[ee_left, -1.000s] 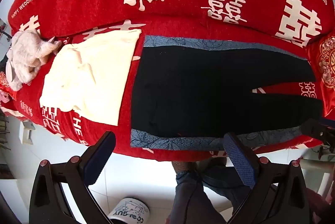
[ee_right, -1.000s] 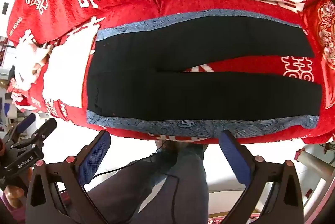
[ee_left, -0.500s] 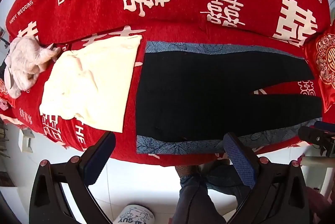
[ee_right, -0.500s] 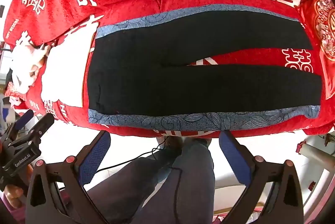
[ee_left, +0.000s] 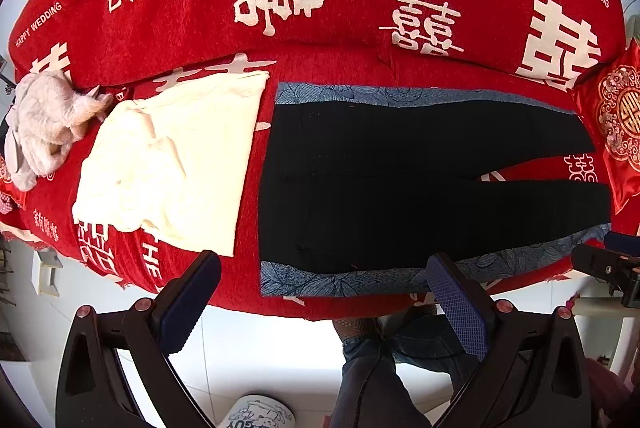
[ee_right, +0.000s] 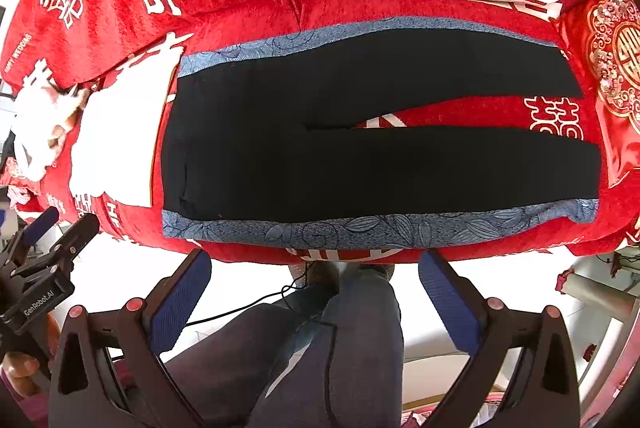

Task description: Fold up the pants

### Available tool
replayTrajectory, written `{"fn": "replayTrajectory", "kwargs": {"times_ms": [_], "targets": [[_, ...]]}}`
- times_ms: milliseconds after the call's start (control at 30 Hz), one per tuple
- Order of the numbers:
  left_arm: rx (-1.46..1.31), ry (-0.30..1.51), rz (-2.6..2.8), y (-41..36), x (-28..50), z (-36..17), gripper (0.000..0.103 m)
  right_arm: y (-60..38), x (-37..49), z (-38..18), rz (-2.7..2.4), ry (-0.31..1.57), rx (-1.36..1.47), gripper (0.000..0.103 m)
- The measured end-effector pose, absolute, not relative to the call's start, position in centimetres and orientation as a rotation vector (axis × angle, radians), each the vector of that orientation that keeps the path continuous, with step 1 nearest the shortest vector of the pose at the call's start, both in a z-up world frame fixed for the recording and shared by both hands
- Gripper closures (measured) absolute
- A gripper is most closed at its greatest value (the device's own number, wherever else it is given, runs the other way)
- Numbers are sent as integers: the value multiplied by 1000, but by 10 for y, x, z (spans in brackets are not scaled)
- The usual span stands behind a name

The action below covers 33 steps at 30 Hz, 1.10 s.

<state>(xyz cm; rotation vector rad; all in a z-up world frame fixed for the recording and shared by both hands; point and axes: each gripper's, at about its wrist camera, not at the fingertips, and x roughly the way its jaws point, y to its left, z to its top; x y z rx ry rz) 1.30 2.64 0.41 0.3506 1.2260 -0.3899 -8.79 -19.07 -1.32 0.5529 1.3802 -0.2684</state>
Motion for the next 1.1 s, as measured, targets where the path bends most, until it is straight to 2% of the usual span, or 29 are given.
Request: {"fn": "replayTrajectory", "kwargs": {"times_ms": [1100], "targets": [[364,1229,-403,31,4,2,0,-185,-103,-19,-290,1380,576,0]]}}
